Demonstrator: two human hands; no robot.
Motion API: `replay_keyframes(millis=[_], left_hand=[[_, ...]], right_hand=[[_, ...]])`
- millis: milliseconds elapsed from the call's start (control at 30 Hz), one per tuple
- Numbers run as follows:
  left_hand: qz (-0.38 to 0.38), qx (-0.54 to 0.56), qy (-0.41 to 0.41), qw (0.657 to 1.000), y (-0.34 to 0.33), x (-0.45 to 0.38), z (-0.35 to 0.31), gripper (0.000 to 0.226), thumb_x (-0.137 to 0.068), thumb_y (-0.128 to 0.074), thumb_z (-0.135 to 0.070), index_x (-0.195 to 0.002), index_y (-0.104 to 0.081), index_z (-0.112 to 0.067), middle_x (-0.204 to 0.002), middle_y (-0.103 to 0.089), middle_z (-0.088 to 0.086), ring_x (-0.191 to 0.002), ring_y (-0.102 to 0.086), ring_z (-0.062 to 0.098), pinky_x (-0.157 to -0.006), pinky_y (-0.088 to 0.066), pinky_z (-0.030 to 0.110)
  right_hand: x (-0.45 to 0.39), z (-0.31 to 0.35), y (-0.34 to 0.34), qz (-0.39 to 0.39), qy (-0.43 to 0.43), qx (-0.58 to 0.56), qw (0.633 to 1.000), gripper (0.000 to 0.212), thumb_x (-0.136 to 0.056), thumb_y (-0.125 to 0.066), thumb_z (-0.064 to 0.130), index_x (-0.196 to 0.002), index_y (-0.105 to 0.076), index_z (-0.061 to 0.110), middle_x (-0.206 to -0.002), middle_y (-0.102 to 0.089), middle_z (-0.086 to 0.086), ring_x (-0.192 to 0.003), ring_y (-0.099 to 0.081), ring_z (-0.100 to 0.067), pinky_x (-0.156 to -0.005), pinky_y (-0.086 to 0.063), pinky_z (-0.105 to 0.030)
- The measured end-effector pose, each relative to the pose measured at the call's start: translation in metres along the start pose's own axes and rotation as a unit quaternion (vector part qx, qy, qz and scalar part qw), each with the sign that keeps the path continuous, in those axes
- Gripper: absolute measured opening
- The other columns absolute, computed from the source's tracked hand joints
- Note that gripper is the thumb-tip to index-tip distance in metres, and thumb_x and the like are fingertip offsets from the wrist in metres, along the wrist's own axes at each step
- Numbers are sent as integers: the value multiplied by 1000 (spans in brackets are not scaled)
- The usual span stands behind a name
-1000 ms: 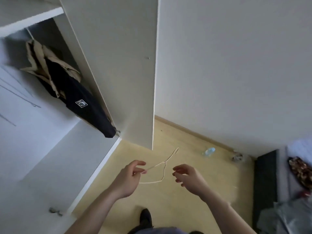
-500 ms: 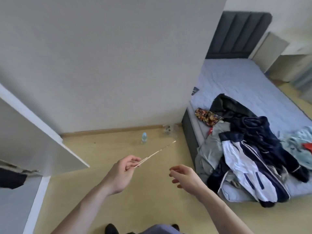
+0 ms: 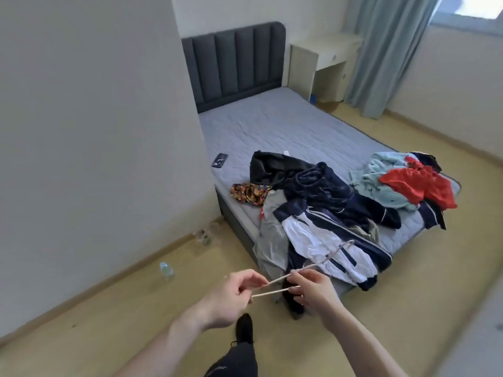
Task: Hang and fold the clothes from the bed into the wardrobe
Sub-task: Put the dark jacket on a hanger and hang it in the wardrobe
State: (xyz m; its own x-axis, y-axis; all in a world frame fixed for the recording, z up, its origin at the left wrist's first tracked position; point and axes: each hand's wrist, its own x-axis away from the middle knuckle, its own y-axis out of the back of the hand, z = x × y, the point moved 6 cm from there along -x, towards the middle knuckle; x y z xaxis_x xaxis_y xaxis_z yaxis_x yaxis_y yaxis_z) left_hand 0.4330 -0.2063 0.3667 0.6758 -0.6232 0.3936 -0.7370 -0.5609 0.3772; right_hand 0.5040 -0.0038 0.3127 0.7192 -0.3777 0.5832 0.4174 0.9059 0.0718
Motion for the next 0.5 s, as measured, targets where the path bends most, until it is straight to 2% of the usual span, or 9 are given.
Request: replay_keyframes(millis=[100,200,333,400,500], left_hand=[[78,-30,6,997,-14,-46,-14,42,-94,-49,-4,-111,-70,-37,-112,-71,-19,-88,-67,13,-62,-54,19],[125,-61,-2,990,-21,-101,-24,38,-87,-56,-12,-113,-69,-37,-110,-72,-22,-92,-67,-1,-68,-53,16],[113,-79,3,990,-12,-184,-31,34,-89,-54,-16,-113,-68,-37,-109,-71,-23,-99,-64,-7,-81,-54,18],[105,-82,11,991,-4,-224,-30,31,-90,-54,-16,-111,-68,-35,-108,-72,-21,-100,-66,-1,-88,-55,23],[111,-87,32,989,9,-281,-21,29,-90,-56,-14,-109,-69,-33,-106,-72,-17,-100,-67,7,-90,-56,27]], right_hand=[[-24,4,35,-41,-4,-8,999,17,-97,-69,21,-100,-71,5,-78,-77,-3,-65,-71,-7,-55,-53,-18],[-55,8,64,-74,-17,-13,997,14,-96,-68,16,-100,-69,2,-85,-76,-9,-69,-71,-12,-61,-57,-23],[-106,13,102,-117,-41,-13,992,8,-91,-71,11,-95,-68,5,-82,-77,-10,-66,-71,-12,-63,-59,-28],[-132,18,117,-136,-55,-14,989,8,-90,-72,10,-96,-68,7,-84,-77,-8,-67,-72,-12,-64,-58,-29],[-168,26,137,-168,-78,-30,982,7,-92,-64,4,-98,-67,7,-90,-78,-9,-65,-72,-14,-57,-54,-28]])
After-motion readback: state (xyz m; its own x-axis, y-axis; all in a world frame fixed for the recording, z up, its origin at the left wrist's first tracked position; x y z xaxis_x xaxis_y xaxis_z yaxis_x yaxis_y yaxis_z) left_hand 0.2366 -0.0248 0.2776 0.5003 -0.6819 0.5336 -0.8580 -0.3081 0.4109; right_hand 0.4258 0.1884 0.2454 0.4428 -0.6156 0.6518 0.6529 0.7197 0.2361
